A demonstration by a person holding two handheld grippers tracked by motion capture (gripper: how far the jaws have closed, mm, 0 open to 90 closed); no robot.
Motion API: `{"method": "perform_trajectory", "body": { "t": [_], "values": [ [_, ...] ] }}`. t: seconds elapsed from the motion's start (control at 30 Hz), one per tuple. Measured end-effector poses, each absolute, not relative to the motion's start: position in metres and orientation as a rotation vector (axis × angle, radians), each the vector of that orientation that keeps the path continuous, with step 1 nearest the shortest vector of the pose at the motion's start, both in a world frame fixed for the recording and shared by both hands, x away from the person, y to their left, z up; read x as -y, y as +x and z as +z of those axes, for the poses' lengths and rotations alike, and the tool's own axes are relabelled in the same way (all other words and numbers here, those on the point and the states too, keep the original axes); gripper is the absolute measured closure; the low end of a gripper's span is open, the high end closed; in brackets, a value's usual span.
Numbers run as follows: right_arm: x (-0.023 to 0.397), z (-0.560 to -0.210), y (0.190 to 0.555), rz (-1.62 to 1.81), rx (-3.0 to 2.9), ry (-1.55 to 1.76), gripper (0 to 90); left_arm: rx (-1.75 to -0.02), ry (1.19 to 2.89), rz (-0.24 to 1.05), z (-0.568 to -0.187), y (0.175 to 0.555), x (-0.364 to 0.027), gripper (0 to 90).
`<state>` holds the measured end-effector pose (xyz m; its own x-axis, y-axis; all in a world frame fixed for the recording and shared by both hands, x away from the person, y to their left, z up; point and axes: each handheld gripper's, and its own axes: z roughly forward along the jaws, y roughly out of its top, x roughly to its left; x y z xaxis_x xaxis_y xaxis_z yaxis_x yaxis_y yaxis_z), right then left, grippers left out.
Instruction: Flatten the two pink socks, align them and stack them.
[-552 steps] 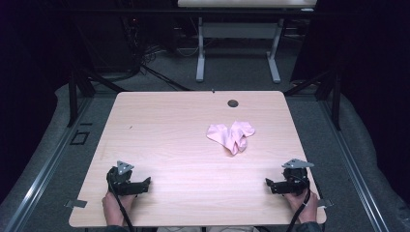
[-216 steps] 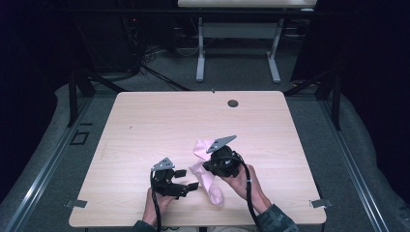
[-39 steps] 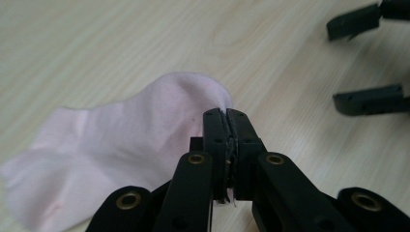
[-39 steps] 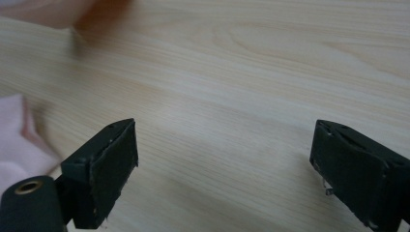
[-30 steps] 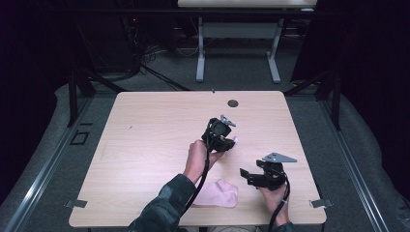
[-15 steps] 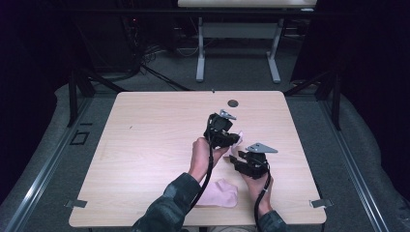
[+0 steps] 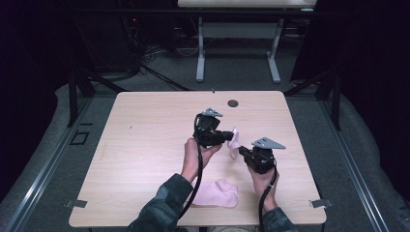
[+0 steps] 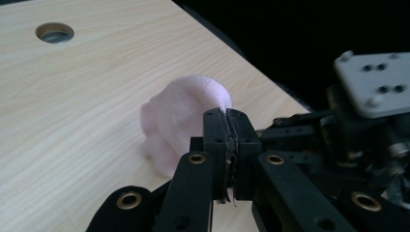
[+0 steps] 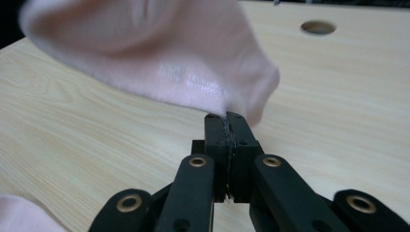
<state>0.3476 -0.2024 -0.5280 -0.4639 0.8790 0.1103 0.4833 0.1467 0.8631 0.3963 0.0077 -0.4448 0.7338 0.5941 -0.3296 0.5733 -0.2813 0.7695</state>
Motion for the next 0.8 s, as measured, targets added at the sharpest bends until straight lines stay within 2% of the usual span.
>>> {"method": "perform_trajectory", "body": {
  "t": [0.23,0.53,0.57,0.63,0.67,0.73,0.8],
  "values": [
    [0.194,-0.500,0.341,1.046,-2.173,1.160,89.4,-0.973,1.945,-0.013,-0.475,0.398,-0.040,88.1],
    [0.147,-0.538,0.354,0.846,-2.503,1.002,88.9,-1.117,1.971,-0.050,-0.531,0.388,-0.085,88.0],
    [0.145,-0.542,0.355,0.850,-2.528,0.995,87.5,-1.126,1.978,-0.055,-0.536,0.387,-0.089,87.8],
    [0.145,-0.546,0.357,0.885,-2.564,1.015,77.3,-1.138,1.984,-0.064,-0.543,0.386,-0.096,86.6],
    [0.147,-0.548,0.357,0.903,-2.567,1.022,74.4,-1.153,1.982,-0.063,-0.546,0.384,-0.099,84.7],
    [0.156,-0.547,0.358,0.970,-2.574,1.067,63.7,-1.177,1.978,-0.054,-0.548,0.382,-0.105,69.9],
    [0.166,-0.546,0.358,1.026,-2.556,1.105,59.0,-1.198,1.971,-0.027,-0.548,0.380,-0.110,55.4]
  ]
}}
